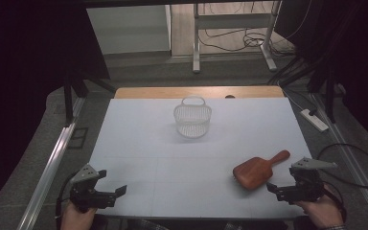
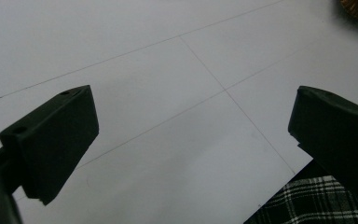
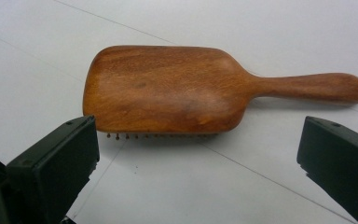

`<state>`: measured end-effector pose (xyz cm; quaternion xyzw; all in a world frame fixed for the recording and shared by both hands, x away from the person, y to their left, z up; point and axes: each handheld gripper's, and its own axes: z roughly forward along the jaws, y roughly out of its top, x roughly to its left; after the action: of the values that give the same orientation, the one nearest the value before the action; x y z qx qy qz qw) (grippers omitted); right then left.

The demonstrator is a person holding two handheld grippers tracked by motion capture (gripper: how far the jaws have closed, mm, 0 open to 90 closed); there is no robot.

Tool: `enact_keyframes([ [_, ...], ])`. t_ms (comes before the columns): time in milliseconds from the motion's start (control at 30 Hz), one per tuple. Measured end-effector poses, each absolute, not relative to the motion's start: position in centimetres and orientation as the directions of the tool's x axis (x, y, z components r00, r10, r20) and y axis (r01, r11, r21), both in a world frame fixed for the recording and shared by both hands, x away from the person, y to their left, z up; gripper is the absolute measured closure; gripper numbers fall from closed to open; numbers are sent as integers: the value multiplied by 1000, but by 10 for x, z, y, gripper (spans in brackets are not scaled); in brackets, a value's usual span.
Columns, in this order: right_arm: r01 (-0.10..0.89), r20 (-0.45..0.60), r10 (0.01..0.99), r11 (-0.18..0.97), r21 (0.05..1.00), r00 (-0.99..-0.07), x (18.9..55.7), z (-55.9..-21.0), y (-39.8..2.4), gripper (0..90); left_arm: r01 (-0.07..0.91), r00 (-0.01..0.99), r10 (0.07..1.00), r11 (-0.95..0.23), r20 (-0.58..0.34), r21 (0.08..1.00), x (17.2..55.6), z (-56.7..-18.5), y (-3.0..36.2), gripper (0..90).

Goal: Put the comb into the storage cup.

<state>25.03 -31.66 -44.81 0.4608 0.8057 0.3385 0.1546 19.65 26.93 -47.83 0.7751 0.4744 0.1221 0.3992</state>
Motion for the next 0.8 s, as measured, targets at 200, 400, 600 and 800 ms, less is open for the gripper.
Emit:
enact_keyframes([
  [200,645,72,846,346,681,-529,255,-448,-316,0,639,521,831,-227,-195,735,196,-478,270,15],
  [400,630,50,835,373,681,-548,259,-445,-311,0,640,521,831,-228,-196,734,197,-478,270,16],
  [600,639,48,833,385,666,-552,266,-446,-307,0,641,520,831,-224,-200,734,197,-479,270,17],
  [800,649,49,828,400,647,-559,273,-447,-302,0,641,520,830,-224,-201,734,197,-479,270,17],
])
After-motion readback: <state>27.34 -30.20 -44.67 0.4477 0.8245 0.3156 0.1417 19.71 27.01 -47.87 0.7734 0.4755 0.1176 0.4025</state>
